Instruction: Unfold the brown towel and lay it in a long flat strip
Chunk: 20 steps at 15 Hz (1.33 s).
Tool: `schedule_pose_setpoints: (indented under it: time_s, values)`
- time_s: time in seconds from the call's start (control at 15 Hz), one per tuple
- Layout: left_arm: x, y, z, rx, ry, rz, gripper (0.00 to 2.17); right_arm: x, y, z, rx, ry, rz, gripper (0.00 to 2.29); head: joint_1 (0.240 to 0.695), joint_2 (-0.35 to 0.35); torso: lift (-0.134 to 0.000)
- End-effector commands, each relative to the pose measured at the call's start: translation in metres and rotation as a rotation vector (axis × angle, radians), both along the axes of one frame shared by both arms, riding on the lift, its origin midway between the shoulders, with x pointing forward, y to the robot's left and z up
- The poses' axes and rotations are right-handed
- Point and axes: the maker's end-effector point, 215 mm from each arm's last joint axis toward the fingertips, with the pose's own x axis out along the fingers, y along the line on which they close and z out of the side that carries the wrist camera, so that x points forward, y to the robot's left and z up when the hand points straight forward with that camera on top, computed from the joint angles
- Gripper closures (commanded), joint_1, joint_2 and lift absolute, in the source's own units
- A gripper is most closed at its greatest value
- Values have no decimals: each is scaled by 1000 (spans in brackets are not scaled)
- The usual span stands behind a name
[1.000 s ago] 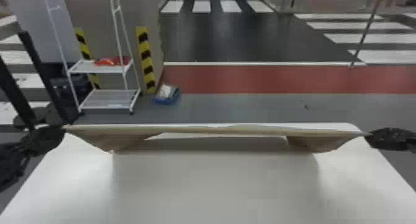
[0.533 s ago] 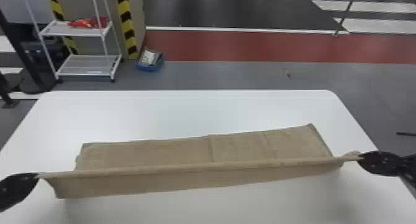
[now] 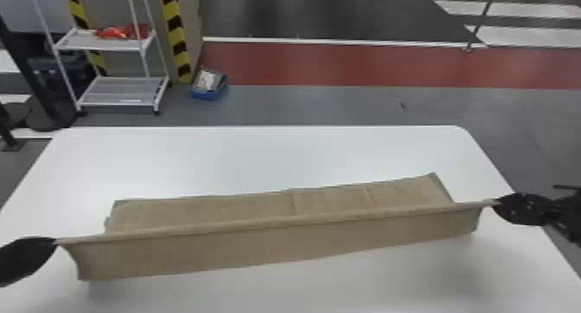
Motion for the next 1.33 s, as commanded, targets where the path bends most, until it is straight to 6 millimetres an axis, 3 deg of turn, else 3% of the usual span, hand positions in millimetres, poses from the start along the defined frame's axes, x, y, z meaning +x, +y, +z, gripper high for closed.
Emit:
schedule_pose_setpoints:
  time_s: [0.0, 0.27, 0.53, 0.6, 0.67, 0.73, 0.8, 0.87, 0.93, 1.0, 1.27]
  values:
    - [27, 7, -9, 3, 64, 29, 1170, 27, 14, 0, -24, 21, 15, 2250, 695, -43, -116]
    - [55, 12, -20, 21, 135, 42, 1170, 61, 27, -8, -68, 69, 24, 2246, 695, -1, -116]
    - [68, 8, -21, 32, 137, 44, 1160, 74, 43, -18, -94, 104, 49, 2243, 695, 15, -116]
    - [70, 9, -20, 26, 124, 58, 981, 73, 45, -22, -87, 117, 44, 2155, 695, 18, -116]
    - [71, 9, -21, 15, 113, 68, 599, 72, 49, -26, -68, 131, 28, 1798, 695, 20, -116]
    - [73, 8, -19, 4, 100, 78, 248, 70, 53, -34, -47, 157, 9, 1251, 695, 28, -116]
    - [77, 7, -18, 1, 88, 84, 66, 68, 58, -41, -41, 177, 0, 562, 695, 30, -116]
    - [81, 7, -17, 1, 71, 99, 60, 65, 64, -52, -53, 207, -2, -2, 695, 33, -116]
    - [84, 6, -16, -2, 60, 106, 63, 63, 72, -63, -51, 236, -5, -2, 695, 37, -116]
    - [88, 3, -13, -6, 47, 109, 66, 65, 69, -66, -63, 235, -41, -2, 695, 41, -116]
    - [95, 2, -5, -18, 16, 115, 70, 88, 41, -63, -138, 160, -197, 49, 695, 36, -116]
